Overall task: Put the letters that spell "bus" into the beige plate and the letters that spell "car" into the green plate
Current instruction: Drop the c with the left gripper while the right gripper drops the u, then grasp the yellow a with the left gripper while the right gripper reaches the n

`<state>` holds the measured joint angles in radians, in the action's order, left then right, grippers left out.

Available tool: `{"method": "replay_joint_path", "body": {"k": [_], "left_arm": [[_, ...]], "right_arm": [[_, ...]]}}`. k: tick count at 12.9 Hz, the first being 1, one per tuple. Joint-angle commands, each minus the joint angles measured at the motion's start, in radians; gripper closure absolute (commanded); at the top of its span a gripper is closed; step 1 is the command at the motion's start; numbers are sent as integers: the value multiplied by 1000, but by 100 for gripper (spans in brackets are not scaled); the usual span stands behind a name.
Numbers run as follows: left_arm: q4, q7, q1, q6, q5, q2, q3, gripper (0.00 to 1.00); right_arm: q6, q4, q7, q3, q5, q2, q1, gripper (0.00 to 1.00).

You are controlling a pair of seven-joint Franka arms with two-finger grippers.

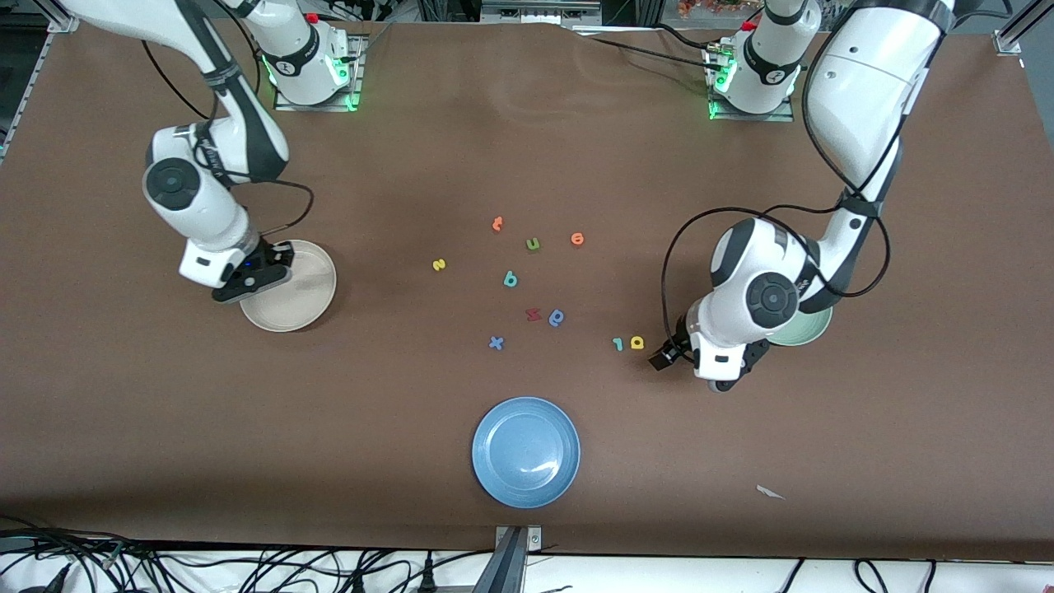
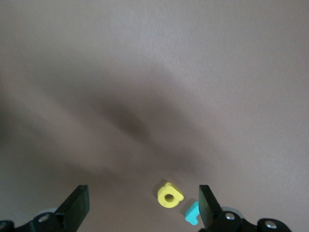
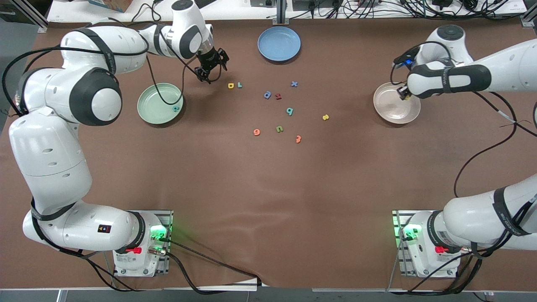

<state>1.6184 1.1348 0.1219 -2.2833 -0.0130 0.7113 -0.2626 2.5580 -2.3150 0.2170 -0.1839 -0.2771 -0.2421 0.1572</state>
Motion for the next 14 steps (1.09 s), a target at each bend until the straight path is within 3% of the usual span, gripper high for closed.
{"method": "replay_joint_path", "body": {"k": [1,2,5,8,12,14], "left_arm": [[-37,123,44,-39,5,40,16,0],[-37,147,57,-51,5,57,19,0],[-37,207,93,-54,5,76,25,0],[-37,232,99,-54,1,83,26,1],[-31,278,100,-53,-2,83,36,18],[-31,330,114,-53,-1,85,51,18]], "right_arm": [[24,-3,21,4,-10,-11,10,60],[27,-3,21,4,-7,-13,10,49],[27,-3,18,4,-1,-13,10,35],[22,-3,-20,-2,9,-14,10,33],[19,-1,-250,-51,12,-14,-53,28],[21,2,-406,-97,13,-22,-96,28]]}}
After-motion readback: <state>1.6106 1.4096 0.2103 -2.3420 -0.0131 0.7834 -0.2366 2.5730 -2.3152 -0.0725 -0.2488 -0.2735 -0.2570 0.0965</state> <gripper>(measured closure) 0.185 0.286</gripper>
